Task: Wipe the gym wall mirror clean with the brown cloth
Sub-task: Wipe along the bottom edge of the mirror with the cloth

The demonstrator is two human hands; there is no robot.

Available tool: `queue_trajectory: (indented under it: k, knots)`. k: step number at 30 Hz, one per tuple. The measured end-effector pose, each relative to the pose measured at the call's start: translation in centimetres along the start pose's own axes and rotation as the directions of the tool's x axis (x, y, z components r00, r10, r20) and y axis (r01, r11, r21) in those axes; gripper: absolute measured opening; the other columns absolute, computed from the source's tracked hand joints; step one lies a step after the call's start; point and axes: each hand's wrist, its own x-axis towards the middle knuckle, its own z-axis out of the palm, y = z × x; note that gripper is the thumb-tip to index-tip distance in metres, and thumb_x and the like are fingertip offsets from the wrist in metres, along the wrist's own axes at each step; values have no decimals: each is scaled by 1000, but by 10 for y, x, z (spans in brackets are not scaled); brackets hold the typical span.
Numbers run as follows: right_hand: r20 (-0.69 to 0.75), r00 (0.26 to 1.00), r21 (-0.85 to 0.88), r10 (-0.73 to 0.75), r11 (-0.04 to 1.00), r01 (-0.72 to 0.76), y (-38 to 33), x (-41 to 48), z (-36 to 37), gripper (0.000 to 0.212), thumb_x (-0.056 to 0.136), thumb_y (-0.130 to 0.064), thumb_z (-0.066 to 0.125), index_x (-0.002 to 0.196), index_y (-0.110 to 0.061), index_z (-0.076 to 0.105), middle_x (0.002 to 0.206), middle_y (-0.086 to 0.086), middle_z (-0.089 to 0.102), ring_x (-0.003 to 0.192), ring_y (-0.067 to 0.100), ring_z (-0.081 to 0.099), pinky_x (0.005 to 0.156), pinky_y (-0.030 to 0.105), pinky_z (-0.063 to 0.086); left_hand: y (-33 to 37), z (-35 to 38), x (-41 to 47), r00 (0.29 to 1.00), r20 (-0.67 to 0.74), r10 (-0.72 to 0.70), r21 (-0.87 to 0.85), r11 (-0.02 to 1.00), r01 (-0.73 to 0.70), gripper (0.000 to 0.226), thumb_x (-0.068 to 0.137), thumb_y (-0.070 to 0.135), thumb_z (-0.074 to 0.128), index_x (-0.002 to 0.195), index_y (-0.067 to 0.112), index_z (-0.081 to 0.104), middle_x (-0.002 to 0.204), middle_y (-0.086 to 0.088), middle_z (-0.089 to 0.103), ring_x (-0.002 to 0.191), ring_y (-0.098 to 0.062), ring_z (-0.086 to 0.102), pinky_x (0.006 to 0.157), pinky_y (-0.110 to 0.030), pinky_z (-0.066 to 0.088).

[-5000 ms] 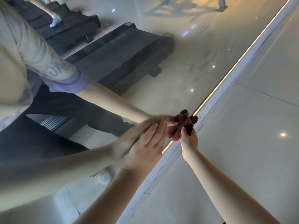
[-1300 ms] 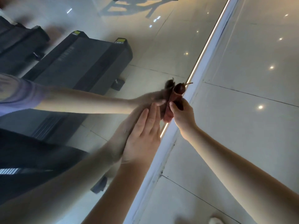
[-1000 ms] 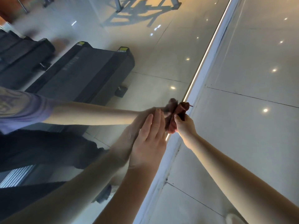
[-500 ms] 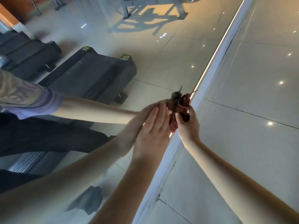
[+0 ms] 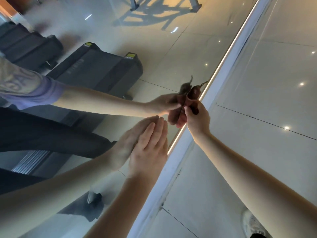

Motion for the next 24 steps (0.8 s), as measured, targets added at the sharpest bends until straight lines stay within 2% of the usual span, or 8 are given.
queue_trajectory:
  k: [3,5,8,11,14,17,20,24]
  knots:
    - [51,988,-97,146,985,-141,20,9,6,27,100,-21,51,122,-9,60,114,10,66,104,25,61,75,22,39,3,5,12,1000,28,-8,-29,1000,9,72,102,3,4,114,7,75,134,-8,64,135,-26,37,116,-39,15]
    - [106,958,-149,267,957,-250,32,4,7,32,101,-22,49,129,-8,56,120,11,64,107,27,59,73,22,36,6,9,24,1000,22,-9,-78,997,10,71,103,4,4,114,7,75,130,-8,67,132,-25,43,117,-40,22]
    - [192,926,-54,325,946,-320,37,-4,5,29,100,-18,50,128,-11,56,116,6,63,98,21,58,80,29,46,5,9,43,1000,24,-7,-149,989,11,72,104,6,4,113,8,75,124,-7,70,124,-23,60,113,-35,31]
    - [233,899,118,371,907,-404,31,1,3,18,95,-12,56,112,-15,63,108,9,68,99,27,66,90,44,55,3,10,62,1000,12,-7,-165,986,8,76,104,8,-1,115,5,74,123,-7,71,121,-21,63,111,-33,32]
    - [127,963,193,238,946,-259,12,28,-6,12,95,-11,58,98,-19,65,92,1,69,94,23,66,84,34,53,5,15,80,1000,-3,-31,-174,984,30,71,105,7,4,114,5,74,120,-8,72,118,-22,65,110,-34,34]
    - [55,993,122,109,986,-115,1,57,-16,13,98,-15,54,105,-17,65,98,1,68,94,18,62,84,29,48,7,20,90,1000,14,-4,-108,994,5,70,103,5,4,119,5,72,128,-8,68,129,-26,53,117,-38,25]
    - [66,975,14,214,976,-215,17,70,-12,21,100,-21,52,115,-9,62,109,8,68,100,24,62,85,31,47,6,26,92,999,17,48,4,999,-48,78,100,3,-6,125,5,68,138,-8,62,135,-28,34,118,-41,13]
    - [135,933,2,333,942,-337,33,60,-9,27,100,-20,51,125,-9,56,115,9,64,101,23,59,82,30,45,10,33,93,999,16,40,41,998,-41,72,102,5,-5,132,2,60,139,-10,60,135,-27,35,117,-40,12]
